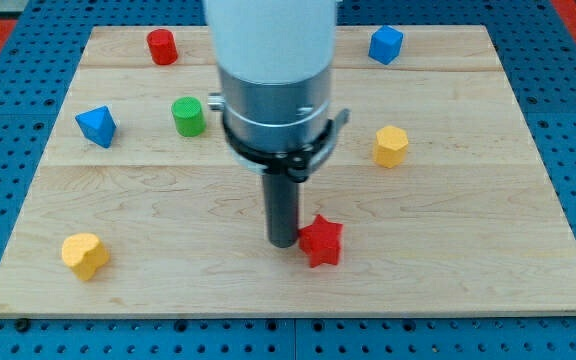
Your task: Move the red star towards the bottom right
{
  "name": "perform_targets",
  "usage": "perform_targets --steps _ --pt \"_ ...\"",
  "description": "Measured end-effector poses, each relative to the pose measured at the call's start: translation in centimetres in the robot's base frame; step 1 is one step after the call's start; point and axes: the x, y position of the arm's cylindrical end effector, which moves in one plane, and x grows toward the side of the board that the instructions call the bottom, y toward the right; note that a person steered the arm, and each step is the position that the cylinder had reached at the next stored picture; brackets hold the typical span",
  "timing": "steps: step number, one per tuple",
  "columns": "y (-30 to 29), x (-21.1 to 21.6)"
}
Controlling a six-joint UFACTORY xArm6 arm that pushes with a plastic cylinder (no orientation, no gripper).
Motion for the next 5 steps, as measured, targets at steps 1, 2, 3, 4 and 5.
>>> perform_targets --steps 1,2,3,4,5 --pt "2.4 0.5" --pt "2.7 0.7" --pt "2.7 0.7" --pt "3.1 0.7" --pt "3.4 0.7"
